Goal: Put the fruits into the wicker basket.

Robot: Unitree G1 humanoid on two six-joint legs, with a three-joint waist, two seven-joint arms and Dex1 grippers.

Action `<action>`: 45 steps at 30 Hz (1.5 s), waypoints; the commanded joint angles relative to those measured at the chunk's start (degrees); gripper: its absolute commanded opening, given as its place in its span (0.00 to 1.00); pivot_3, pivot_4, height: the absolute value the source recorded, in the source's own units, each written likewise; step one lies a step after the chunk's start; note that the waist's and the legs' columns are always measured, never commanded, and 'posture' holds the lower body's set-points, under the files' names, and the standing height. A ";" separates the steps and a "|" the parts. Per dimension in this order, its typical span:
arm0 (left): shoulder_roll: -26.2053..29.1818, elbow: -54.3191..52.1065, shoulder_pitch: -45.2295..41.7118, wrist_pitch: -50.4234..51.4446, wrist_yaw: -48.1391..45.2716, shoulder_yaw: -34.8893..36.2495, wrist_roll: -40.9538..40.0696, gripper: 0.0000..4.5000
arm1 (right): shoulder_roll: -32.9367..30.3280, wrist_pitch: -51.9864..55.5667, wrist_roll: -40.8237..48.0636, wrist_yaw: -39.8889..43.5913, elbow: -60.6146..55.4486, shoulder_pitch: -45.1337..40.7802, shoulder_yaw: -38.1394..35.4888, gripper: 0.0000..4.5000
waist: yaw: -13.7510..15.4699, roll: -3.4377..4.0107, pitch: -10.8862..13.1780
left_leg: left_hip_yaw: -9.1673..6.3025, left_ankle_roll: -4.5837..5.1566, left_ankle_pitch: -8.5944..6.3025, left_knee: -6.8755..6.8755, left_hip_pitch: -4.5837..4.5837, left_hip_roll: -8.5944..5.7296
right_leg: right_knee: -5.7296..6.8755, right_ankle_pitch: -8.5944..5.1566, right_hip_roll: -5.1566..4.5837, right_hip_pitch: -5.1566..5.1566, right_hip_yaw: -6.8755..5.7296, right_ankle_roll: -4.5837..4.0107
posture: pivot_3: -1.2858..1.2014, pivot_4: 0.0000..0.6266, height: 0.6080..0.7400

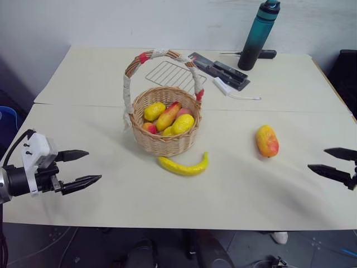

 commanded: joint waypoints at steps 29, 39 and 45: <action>3.57 -11.25 -29.18 3.55 -7.84 -27.19 -6.30 1.00 | 27.01 -21.52 -25.15 5.64 4.17 -37.38 57.98 0.70 | -0.03 -0.03 0.00 | 0.03 -0.19 0.09 1.01 -0.80 -0.05 | 1.50 -0.13 0.02 -1.08 0.03 -0.11 | 0.52 0.24 1.00; 3.70 -7.81 -30.67 2.79 -7.34 -25.84 -5.51 1.00 | 22.58 -15.10 -12.39 14.69 -6.59 -34.82 49.38 0.17 | 0.15 -0.03 0.01 | -0.11 -0.28 0.21 1.04 -0.76 -0.08 | 1.73 -0.17 0.05 -1.08 -0.02 -0.19 | 0.52 0.24 1.00; 3.30 -6.15 -28.81 6.34 -4.50 -19.32 -9.87 1.00 | 20.24 -2.43 -0.01 15.10 -15.11 -36.31 41.60 0.17 | -0.08 -0.04 0.00 | -0.21 -0.28 0.20 1.04 -0.75 -0.04 | 1.76 -0.17 0.04 -1.06 -0.13 -0.21 | 0.52 0.24 1.00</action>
